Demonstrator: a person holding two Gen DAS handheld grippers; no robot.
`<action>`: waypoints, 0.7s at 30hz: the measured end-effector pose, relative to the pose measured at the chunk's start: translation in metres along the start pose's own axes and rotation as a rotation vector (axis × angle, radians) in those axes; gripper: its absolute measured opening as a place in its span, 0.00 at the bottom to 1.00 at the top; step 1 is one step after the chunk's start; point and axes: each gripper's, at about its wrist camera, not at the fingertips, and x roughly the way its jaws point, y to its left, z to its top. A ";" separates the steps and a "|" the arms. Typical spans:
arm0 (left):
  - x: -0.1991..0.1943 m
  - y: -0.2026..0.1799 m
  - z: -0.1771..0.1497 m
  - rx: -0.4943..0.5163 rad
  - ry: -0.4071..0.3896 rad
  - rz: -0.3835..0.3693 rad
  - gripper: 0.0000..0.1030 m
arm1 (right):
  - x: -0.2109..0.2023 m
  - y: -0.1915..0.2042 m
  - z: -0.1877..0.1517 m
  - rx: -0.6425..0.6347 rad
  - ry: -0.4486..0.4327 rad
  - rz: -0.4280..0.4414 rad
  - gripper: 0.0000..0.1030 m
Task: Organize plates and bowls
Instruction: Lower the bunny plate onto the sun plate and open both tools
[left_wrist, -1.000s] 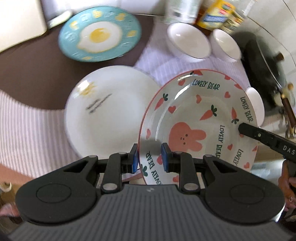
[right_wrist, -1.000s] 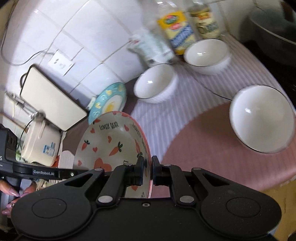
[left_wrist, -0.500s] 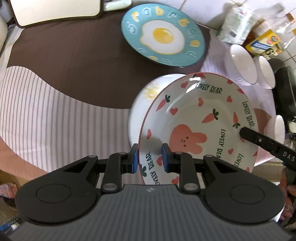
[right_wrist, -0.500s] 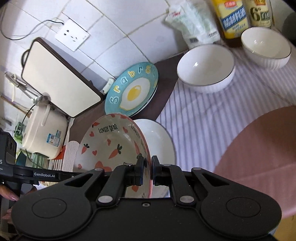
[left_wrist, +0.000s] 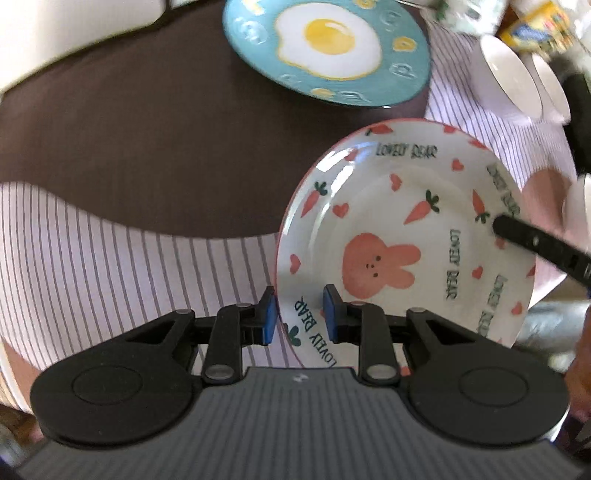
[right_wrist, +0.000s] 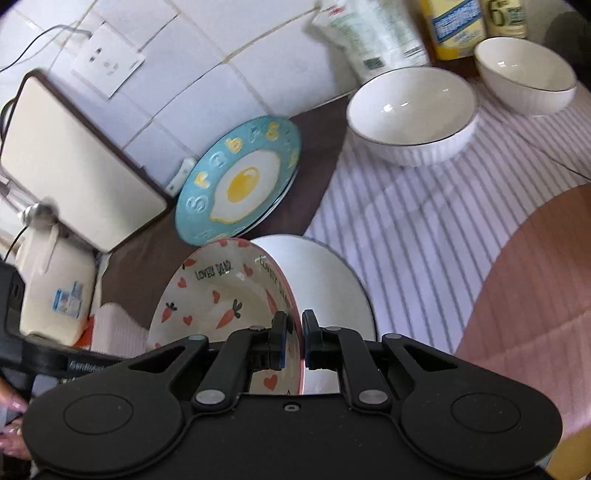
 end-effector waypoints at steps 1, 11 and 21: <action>0.001 -0.004 0.002 0.025 -0.001 0.009 0.23 | 0.000 -0.003 0.000 0.016 -0.011 -0.002 0.12; 0.013 -0.022 0.013 0.144 -0.003 0.031 0.17 | 0.000 0.010 -0.018 -0.122 -0.088 -0.219 0.17; -0.006 -0.014 -0.002 0.174 -0.053 0.005 0.15 | 0.005 0.061 -0.045 -0.522 -0.179 -0.376 0.27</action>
